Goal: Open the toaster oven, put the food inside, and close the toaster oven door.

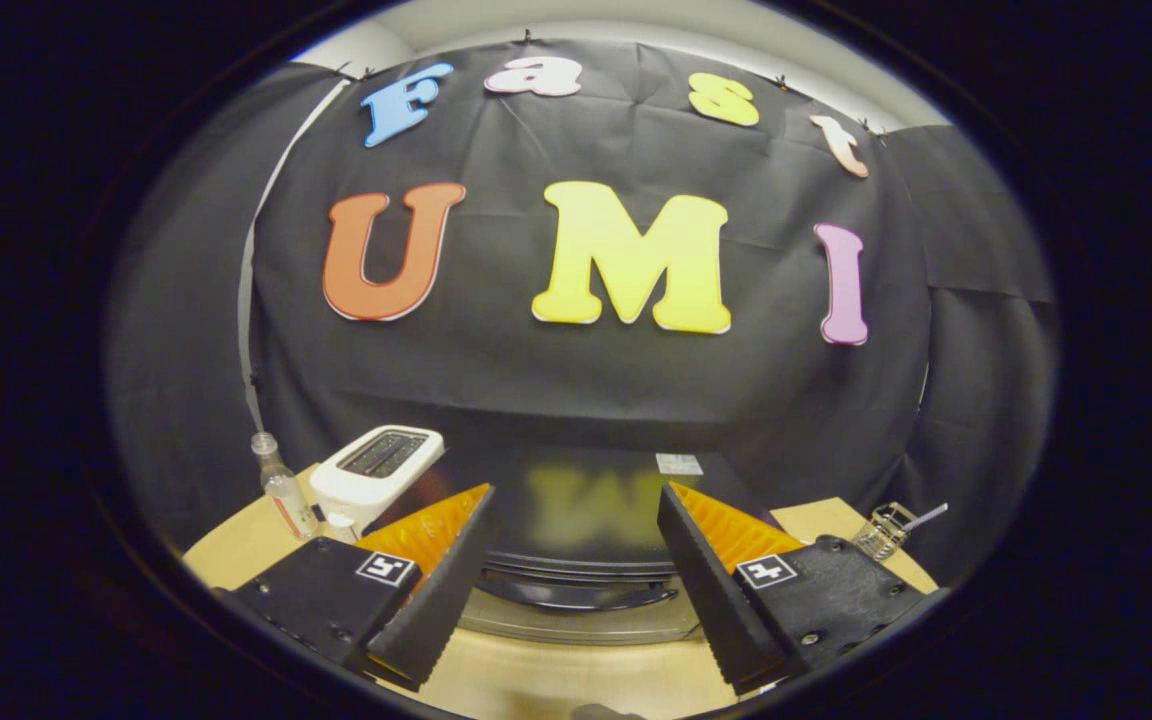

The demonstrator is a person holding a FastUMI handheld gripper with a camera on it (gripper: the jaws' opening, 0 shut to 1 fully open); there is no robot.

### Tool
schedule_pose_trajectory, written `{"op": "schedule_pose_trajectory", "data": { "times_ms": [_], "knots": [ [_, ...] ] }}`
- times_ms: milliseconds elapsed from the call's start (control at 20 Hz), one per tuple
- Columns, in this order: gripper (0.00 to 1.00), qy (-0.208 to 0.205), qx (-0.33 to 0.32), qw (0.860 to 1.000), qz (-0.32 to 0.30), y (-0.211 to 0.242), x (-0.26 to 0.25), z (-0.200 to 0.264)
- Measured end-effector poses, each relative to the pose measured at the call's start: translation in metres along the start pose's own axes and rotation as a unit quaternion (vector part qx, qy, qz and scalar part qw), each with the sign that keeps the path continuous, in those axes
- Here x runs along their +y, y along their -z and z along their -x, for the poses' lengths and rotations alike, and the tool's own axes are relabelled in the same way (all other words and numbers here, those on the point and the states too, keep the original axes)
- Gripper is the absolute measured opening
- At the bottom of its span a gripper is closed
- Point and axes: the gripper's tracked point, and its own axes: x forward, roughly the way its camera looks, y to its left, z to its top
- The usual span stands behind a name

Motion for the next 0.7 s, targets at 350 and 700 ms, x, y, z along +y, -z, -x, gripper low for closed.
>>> {"op": "schedule_pose_trajectory", "data": {
  "times_ms": [350, 700],
  "knots": [
    [1.0, 0.017, 0.035, 0.999, 0.008, 0.035, -0.003, -0.012],
    [1.0, 0.012, 0.042, 0.999, -0.017, 0.048, -0.002, 0.022]
  ]
}}
